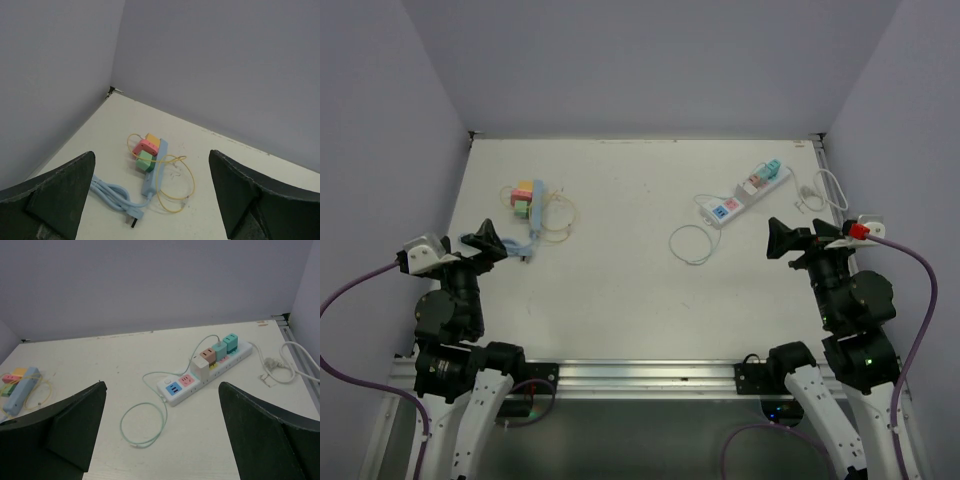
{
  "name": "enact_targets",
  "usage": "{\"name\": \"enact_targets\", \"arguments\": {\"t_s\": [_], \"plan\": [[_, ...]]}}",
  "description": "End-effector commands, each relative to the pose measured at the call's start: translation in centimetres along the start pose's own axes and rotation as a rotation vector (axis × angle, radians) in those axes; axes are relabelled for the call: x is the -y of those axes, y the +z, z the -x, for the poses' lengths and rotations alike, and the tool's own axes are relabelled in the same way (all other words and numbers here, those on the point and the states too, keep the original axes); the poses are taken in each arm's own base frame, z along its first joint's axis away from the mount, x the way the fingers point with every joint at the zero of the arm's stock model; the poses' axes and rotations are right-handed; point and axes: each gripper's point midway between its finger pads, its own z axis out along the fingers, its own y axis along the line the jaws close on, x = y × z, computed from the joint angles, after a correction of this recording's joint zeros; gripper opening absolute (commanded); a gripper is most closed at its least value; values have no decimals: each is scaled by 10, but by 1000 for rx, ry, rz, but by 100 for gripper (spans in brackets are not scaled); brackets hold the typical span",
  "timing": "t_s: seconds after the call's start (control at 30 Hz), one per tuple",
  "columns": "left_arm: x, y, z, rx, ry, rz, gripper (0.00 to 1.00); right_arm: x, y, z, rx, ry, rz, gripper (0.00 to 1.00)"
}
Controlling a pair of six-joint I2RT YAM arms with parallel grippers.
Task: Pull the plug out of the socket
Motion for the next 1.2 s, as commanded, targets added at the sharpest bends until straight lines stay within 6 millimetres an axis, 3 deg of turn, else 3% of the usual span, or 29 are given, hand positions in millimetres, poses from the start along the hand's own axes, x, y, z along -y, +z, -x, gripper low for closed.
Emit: {"name": "enact_targets", "arguments": {"t_s": [0.0, 0.3, 0.5, 0.73, 0.8, 0.83, 0.93, 0.97, 1.03, 1.07, 1.17], "plan": [[4, 2, 1, 5, 10, -20, 100, -7, -2, 15, 32, 15, 27, 99], [8, 5, -3, -8, 12, -31, 100, -6, -1, 14, 28, 33, 18, 99], [20, 15, -21, -92, 27, -65, 100, -11, 7, 5, -46, 77, 20, 99], [30, 41, -74, -370, 112, -38, 100, -21, 21, -32, -242, 116, 29, 99], [33, 48, -105, -495, 149, -30, 100, -20, 24, -41, -280, 132, 14, 99], [36, 54, -123, -566, 165, -29, 99, -20, 24, -44, -288, 142, 13, 99], [37, 60, -149, -671, 193, -19, 100, -23, 25, -49, -294, 148, 31, 99], [34, 63, -169, -733, 215, -2, 100, -24, 25, -50, -296, 154, 35, 99], [35, 70, -181, -783, 233, 12, 100, -26, 24, -53, -300, 160, 46, 99], [32, 73, -197, -836, 254, 30, 100, -28, 24, -55, -307, 162, 59, 99], [32, 86, -212, -884, 273, 60, 98, -32, 24, -60, -323, 164, 83, 99]]}}
